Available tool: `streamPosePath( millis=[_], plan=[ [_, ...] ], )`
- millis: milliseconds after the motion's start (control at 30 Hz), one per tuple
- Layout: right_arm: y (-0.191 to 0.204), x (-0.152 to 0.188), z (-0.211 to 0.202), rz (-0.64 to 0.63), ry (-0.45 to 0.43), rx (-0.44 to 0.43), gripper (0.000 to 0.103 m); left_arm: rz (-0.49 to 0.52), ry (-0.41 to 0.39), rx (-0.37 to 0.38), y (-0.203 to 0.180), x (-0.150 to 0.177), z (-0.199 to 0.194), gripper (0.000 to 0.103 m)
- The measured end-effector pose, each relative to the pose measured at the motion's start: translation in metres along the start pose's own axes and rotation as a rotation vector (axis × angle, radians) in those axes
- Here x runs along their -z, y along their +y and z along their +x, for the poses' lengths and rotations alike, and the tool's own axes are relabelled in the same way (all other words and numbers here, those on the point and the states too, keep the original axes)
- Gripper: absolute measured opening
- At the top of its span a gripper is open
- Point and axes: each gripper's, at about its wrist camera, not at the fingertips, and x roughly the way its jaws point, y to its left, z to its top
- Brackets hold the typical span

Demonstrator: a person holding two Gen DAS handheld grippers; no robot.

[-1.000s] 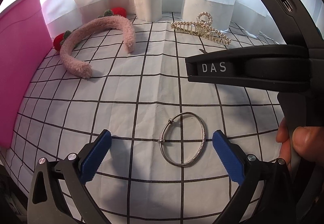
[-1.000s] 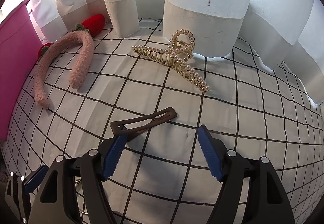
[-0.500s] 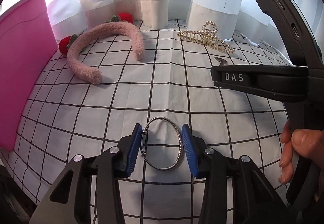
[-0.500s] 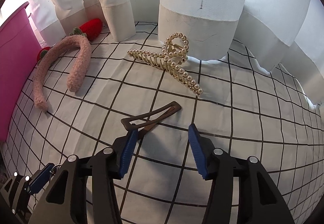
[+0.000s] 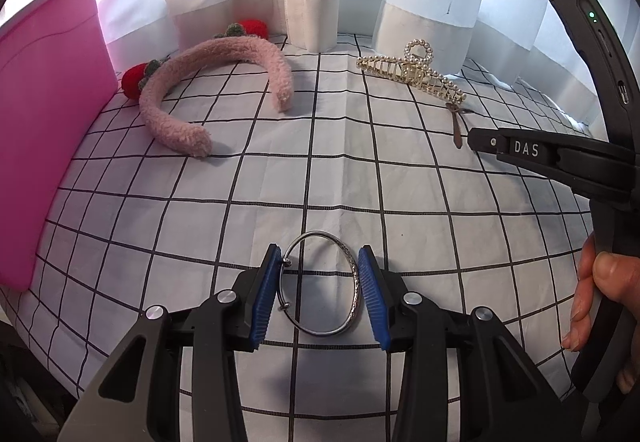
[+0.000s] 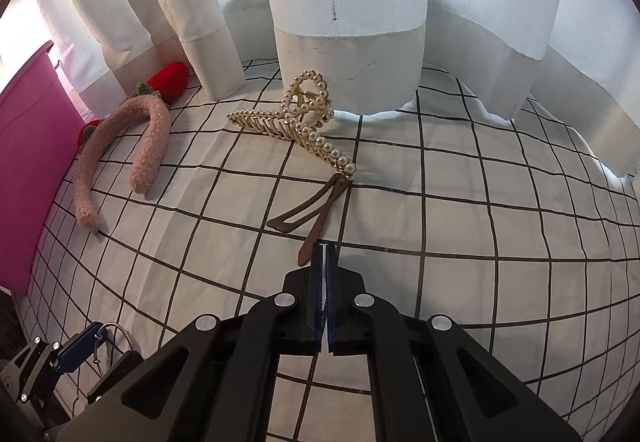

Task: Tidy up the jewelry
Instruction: 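Close the right tool on the dark hair clip while the left tool closes on the silver bangle, then lift and carry the hair clip and bangle over the pink tub with both tools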

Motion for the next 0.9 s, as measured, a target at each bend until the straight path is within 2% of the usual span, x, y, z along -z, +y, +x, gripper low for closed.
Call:
streamPosePath(
  millis=[300,333,367,433,533,700,833,900],
  plan=[
    [-0.016,0.006,-0.010,0.078,0.006,-0.087,0.003,-0.007,0.004,-0.001,0.001,-0.001,0.001,0.039],
    [-0.018,0.006,-0.010,0.088,0.011,-0.092,0.008,-0.007,0.005,0.000,0.001,-0.001,0.001,0.039],
    [-0.015,0.003,-0.008,0.094,0.013,-0.085,0.021,-0.007,0.005,0.000,0.001,-0.001,0.001,0.039],
    [-0.014,0.000,-0.006,0.101,0.013,-0.086,0.038,-0.003,0.004,0.000,0.001,-0.001,0.001,0.039],
    [-0.005,-0.007,-0.002,0.089,0.001,-0.060,0.048,-0.003,0.004,0.005,0.001,-0.001,0.001,0.039],
    [0.011,-0.018,0.013,0.042,-0.005,0.014,0.051,-0.003,0.004,0.004,0.001,-0.001,0.001,0.039],
    [0.024,-0.024,0.023,-0.032,-0.019,0.115,0.051,-0.002,0.005,0.005,0.001,-0.001,0.001,0.039],
    [0.027,-0.025,0.024,-0.041,-0.030,0.118,0.050,-0.003,0.006,0.007,0.002,-0.001,0.001,0.039]
  ],
)
